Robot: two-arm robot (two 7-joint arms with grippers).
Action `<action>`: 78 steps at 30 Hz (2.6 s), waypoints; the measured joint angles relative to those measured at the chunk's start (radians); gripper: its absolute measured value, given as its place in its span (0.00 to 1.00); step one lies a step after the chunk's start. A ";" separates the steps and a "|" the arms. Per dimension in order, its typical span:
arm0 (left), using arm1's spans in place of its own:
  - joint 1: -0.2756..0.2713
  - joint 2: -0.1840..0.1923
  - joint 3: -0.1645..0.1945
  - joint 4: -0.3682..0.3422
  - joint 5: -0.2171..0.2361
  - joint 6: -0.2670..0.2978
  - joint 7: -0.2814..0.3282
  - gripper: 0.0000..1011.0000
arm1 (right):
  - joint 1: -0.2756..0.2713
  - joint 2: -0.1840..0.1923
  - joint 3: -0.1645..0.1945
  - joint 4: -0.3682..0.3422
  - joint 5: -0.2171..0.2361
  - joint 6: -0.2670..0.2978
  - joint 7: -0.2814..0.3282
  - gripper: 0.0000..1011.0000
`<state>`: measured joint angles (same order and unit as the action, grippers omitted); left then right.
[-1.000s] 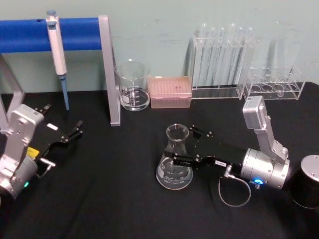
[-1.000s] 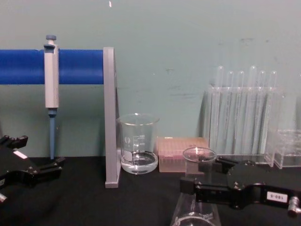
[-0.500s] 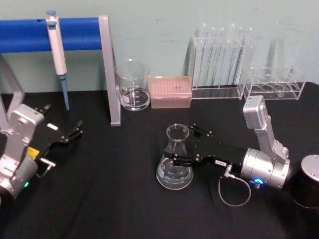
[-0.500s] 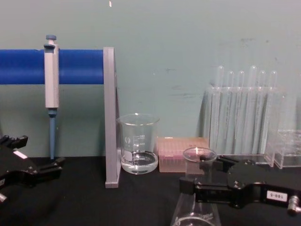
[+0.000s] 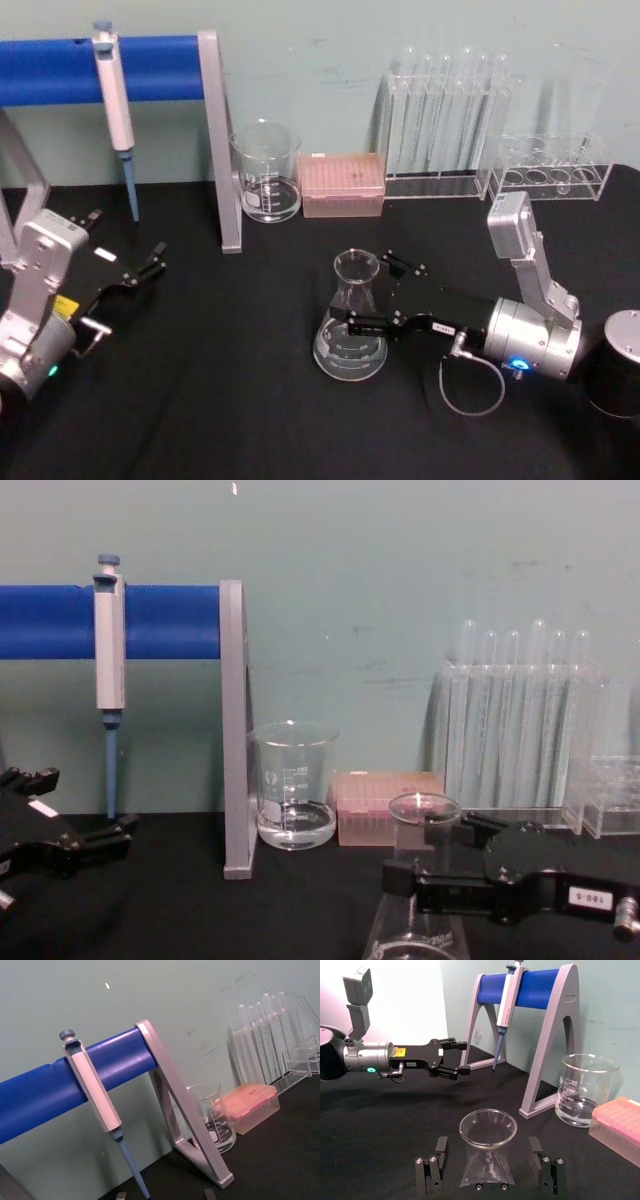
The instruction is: Grasp the erlenmeyer flask with one hand, shake it three times, then place it back.
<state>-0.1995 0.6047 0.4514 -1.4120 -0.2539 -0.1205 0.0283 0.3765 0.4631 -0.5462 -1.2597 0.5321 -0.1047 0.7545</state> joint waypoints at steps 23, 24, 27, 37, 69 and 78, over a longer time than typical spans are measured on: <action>0.000 0.000 0.000 0.000 0.000 0.000 0.000 0.99 | -0.028 0.081 0.011 -0.061 0.032 0.082 0.002 0.99; 0.000 0.000 0.000 0.000 0.000 0.000 0.000 0.99 | -0.030 0.085 0.012 -0.063 0.035 0.085 0.004 0.99; 0.000 0.000 0.000 0.000 0.000 0.000 0.000 0.99 | -0.039 0.105 0.016 -0.071 0.047 0.098 0.010 0.99; 0.000 0.000 0.000 0.000 0.000 0.000 0.000 0.99 | -0.062 0.138 0.052 -0.074 0.068 0.109 -0.035 0.99; 0.000 0.000 0.000 0.000 0.000 0.000 0.000 0.99 | -0.096 -0.078 0.198 -0.034 -0.137 0.025 -0.561 0.99; 0.000 0.000 0.000 0.000 0.000 0.000 0.000 0.99 | -0.103 -0.103 0.222 -0.001 -0.138 0.062 -0.566 0.99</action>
<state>-0.1995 0.6047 0.4514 -1.4119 -0.2539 -0.1205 0.0283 0.2730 0.3602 -0.3244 -1.2602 0.3939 -0.0430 0.1888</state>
